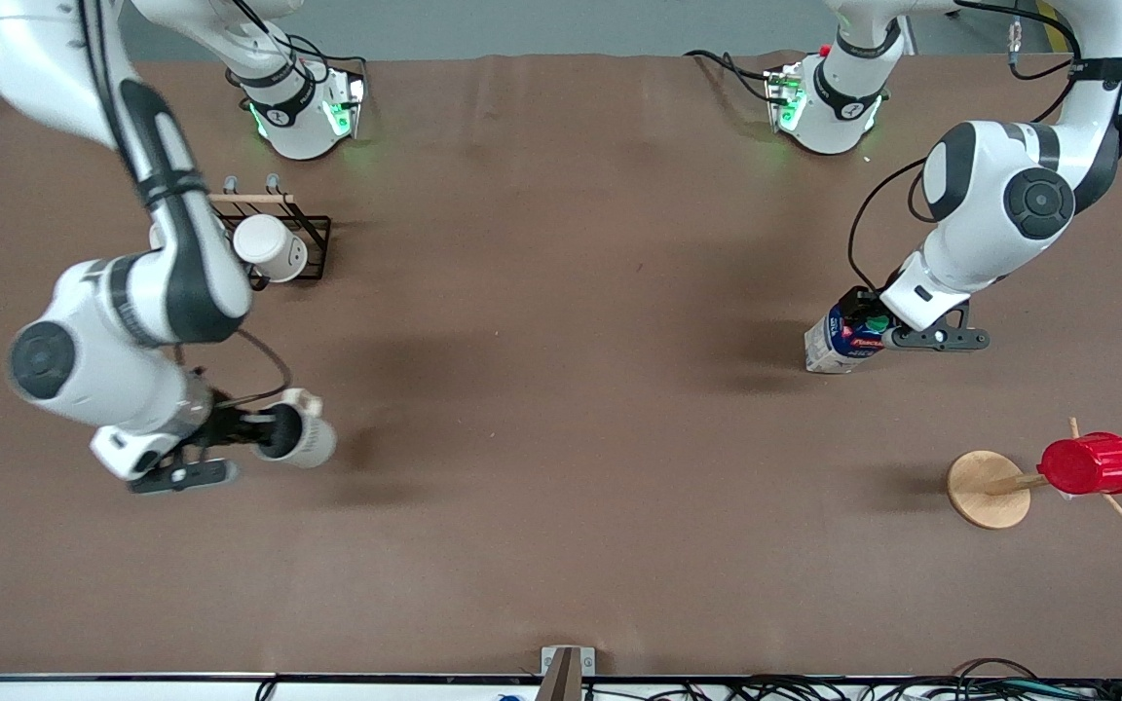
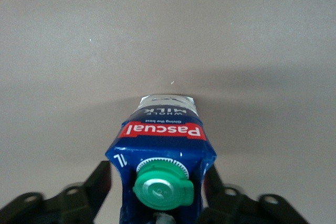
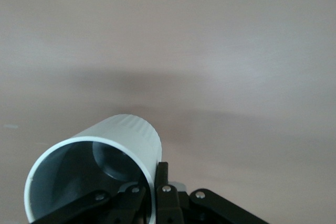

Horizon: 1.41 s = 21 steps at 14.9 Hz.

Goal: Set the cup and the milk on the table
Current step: 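Carry the mug and milk toward the table middle with both grippers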

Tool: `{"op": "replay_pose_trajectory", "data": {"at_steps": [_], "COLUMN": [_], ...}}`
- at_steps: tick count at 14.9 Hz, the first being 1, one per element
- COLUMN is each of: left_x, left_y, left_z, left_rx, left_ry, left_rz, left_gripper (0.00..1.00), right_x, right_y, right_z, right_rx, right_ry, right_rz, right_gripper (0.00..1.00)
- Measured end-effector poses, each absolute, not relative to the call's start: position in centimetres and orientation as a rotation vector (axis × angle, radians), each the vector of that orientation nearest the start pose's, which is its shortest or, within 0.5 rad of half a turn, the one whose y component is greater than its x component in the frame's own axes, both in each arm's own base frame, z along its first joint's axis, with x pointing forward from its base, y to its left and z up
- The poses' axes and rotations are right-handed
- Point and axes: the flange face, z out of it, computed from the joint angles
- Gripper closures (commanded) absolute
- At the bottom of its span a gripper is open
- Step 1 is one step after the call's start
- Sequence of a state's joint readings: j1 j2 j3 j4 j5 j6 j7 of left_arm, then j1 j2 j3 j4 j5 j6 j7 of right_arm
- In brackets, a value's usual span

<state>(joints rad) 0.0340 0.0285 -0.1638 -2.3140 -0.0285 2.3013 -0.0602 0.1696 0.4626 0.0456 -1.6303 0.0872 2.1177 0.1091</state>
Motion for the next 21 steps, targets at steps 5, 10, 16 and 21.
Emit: {"op": "replay_pose_trajectory", "data": {"at_steps": [5, 10, 16, 21], "left_x": [50.4, 50.9, 54.4, 57.9], "left_y": [-6.8, -7.5, -11.0, -15.5], "left_z": [32.8, 33.2, 34.8, 37.9], "left_rx": [-3.162, -3.162, -3.184, -3.209], "left_ry": [0.084, 0.107, 0.179, 0.207], "left_rz": [0.066, 0.047, -0.003, -0.057], "left_gripper": [0.54, 0.54, 0.80, 0.88], "right_x": [60.2, 56.3, 53.4, 51.4], "right_y": [33.1, 42.9, 47.3, 49.5], "right_z": [34.0, 28.3, 26.3, 24.8], "right_rx": [-3.088, -3.055, -3.031, -3.029], "right_ry": [0.210, 0.288, 0.311, 0.310], "right_rz": [0.000, -0.004, 0.011, 0.029], "right_gripper": [1.00, 1.00, 0.99, 0.82]}}
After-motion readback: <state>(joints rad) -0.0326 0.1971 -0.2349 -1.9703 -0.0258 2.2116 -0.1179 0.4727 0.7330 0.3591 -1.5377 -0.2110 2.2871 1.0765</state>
